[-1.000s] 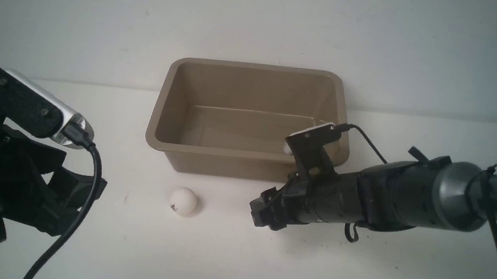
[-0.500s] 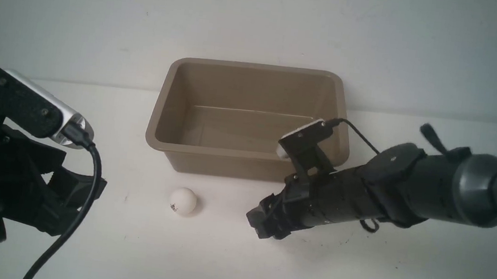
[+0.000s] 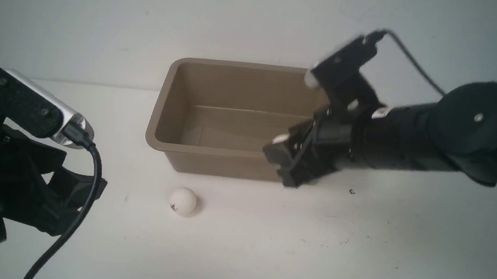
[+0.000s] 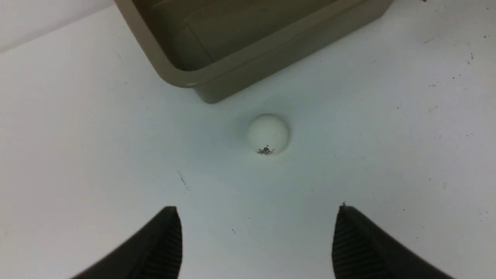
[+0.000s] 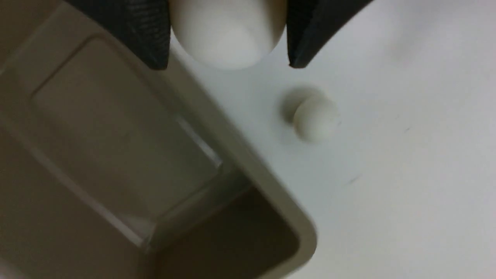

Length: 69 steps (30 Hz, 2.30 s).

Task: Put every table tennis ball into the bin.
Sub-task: Use the right arm to put the table tennis ball into the box, then use the left arm to clamp the table tennis ball closest to it

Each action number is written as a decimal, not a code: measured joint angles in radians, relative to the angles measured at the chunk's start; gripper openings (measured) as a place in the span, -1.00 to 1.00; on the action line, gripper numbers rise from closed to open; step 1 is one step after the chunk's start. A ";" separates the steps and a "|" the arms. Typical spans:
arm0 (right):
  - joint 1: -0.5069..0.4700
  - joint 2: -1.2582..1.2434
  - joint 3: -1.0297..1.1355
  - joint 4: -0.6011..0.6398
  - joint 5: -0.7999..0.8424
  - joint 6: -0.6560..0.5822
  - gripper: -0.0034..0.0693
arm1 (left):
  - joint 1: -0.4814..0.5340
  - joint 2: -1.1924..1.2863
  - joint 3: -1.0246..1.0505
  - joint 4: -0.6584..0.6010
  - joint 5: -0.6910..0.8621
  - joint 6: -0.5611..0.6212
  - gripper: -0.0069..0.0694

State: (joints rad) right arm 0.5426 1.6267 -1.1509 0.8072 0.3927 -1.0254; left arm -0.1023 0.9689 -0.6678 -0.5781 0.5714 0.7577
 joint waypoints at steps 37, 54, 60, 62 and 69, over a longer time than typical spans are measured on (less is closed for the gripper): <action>-0.108 0.004 -0.228 0.030 -0.183 -0.195 0.84 | -0.008 0.494 -0.011 -0.669 -0.053 0.634 0.66; -0.108 0.004 -0.228 0.030 -0.134 -0.199 0.72 | -0.088 0.778 -0.063 -1.132 -0.186 1.068 0.66; -0.108 0.004 -0.228 0.030 -0.134 -0.199 0.72 | -0.104 0.820 -0.118 -1.135 -0.206 1.084 0.66; -0.108 0.004 -0.228 0.030 -0.134 -0.200 0.72 | -0.105 0.820 -0.131 -1.136 -0.226 1.085 0.66; -0.108 0.004 -0.228 0.029 -0.134 -0.207 0.72 | -0.106 0.869 -0.175 -1.139 -0.241 1.107 0.66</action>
State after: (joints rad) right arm 0.4350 1.6309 -1.3787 0.8362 0.2584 -1.2324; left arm -0.2080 1.8380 -0.8424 -1.7170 0.3304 1.8646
